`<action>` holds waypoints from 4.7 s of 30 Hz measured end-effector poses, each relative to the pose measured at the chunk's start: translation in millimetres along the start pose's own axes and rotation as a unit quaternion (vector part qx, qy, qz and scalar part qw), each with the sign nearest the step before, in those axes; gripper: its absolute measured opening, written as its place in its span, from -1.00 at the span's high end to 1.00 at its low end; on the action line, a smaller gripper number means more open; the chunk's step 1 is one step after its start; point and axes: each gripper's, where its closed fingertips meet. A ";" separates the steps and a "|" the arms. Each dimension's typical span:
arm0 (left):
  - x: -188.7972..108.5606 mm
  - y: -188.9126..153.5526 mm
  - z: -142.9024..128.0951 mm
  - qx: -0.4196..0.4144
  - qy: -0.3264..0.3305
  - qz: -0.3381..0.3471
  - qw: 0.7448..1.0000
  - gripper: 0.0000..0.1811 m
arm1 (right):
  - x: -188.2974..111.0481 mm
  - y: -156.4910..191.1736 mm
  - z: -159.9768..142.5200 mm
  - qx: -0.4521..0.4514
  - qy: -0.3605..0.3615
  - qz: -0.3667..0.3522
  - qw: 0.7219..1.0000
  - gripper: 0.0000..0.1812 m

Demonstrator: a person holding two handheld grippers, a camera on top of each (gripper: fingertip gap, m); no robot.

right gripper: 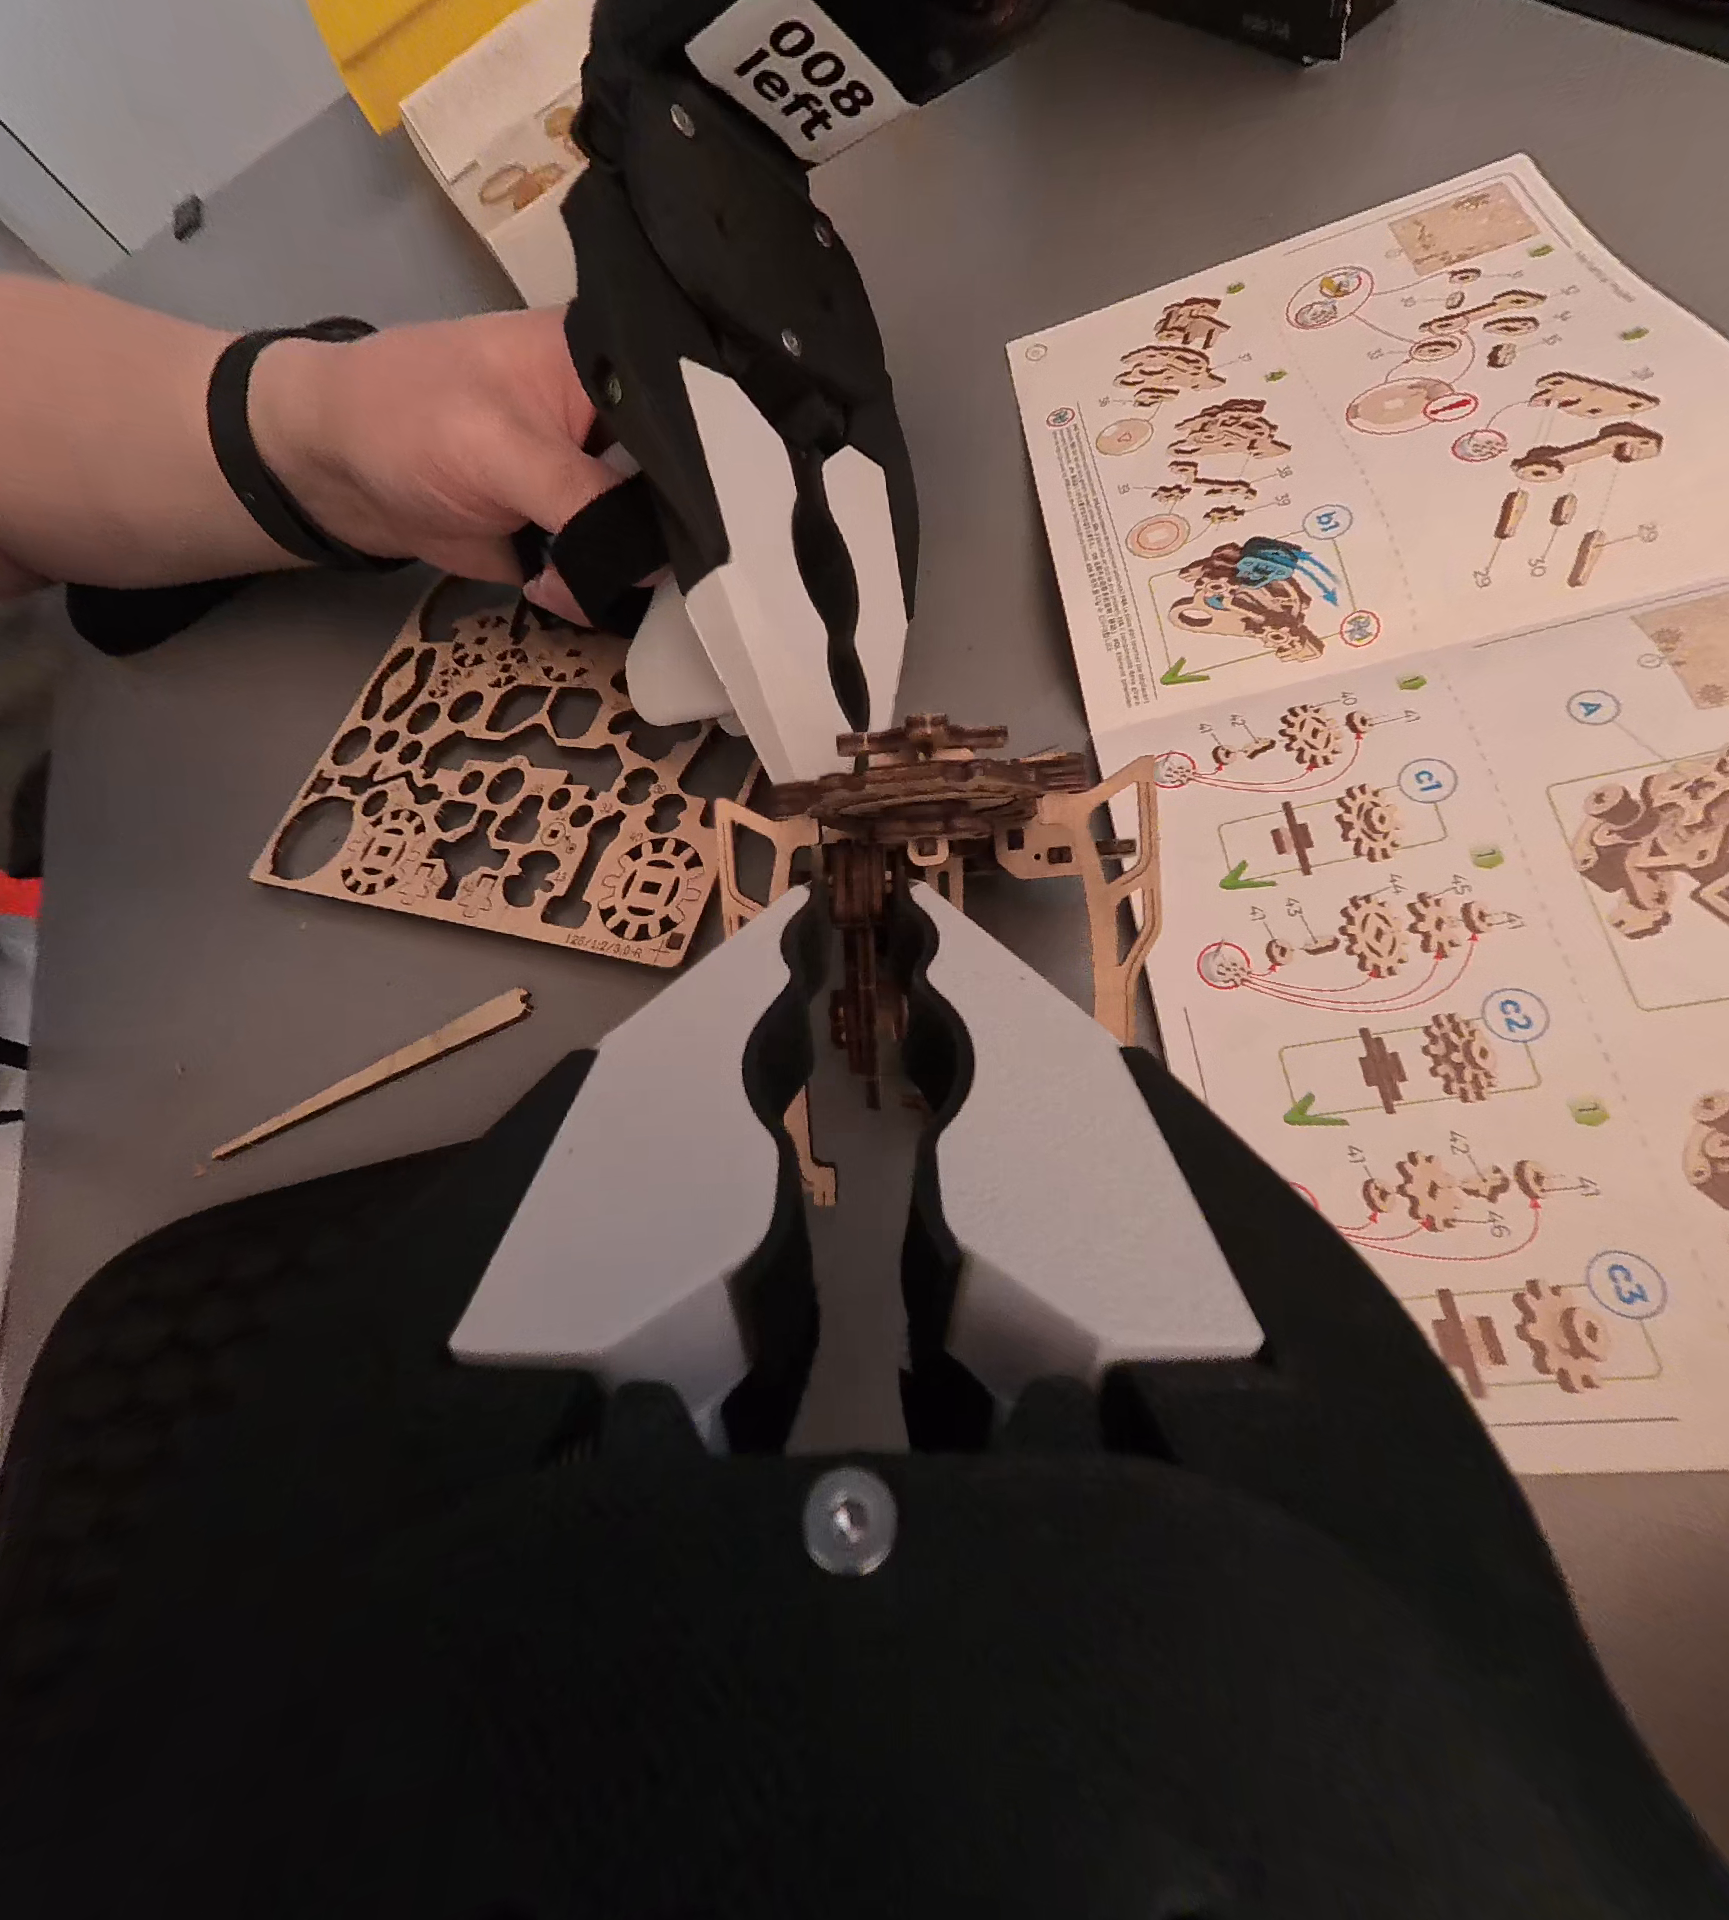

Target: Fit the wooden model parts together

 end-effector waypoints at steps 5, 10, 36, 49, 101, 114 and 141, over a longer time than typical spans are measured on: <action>-0.3 1.3 0.4 -0.002 -0.004 0.000 1.000 1.00 | 0.8 -1.9 0.8 -0.010 0.007 -0.014 1.000 0.89; 0.0 0.6 -0.4 -0.007 -0.002 -0.004 1.000 1.00 | 1.1 -2.2 0.5 -0.040 0.027 -0.026 0.999 0.89; 5.3 15.9 16.1 0.025 -0.010 0.072 0.997 1.00 | -17.0 -18.8 0.1 0.032 -0.015 -0.017 0.999 0.89; 8.3 -0.2 22.7 0.025 -0.022 0.016 0.999 1.00 | -17.8 -14.3 0.0 0.034 -0.002 -0.016 0.999 0.89; 15.2 8.7 10.5 0.071 -0.012 0.093 0.993 1.00 | -19.0 -18.0 -5.7 0.086 -0.036 -0.001 0.996 0.89; 17.1 -8.3 25.8 0.041 -0.049 0.019 0.998 1.00 | -16.7 -17.0 -4.2 0.073 -0.032 -0.005 0.997 0.89; 32.5 16.7 27.3 0.271 -0.047 0.269 0.923 0.84 | -26.2 -31.8 -0.6 0.163 -0.085 -0.018 0.983 0.90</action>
Point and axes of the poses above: each gripper's, where its closed fingertips meet, x out along the fingers, z out of its top, y = z × x across the jaws, and after that the axes turned 10 degrees about z, right-handed
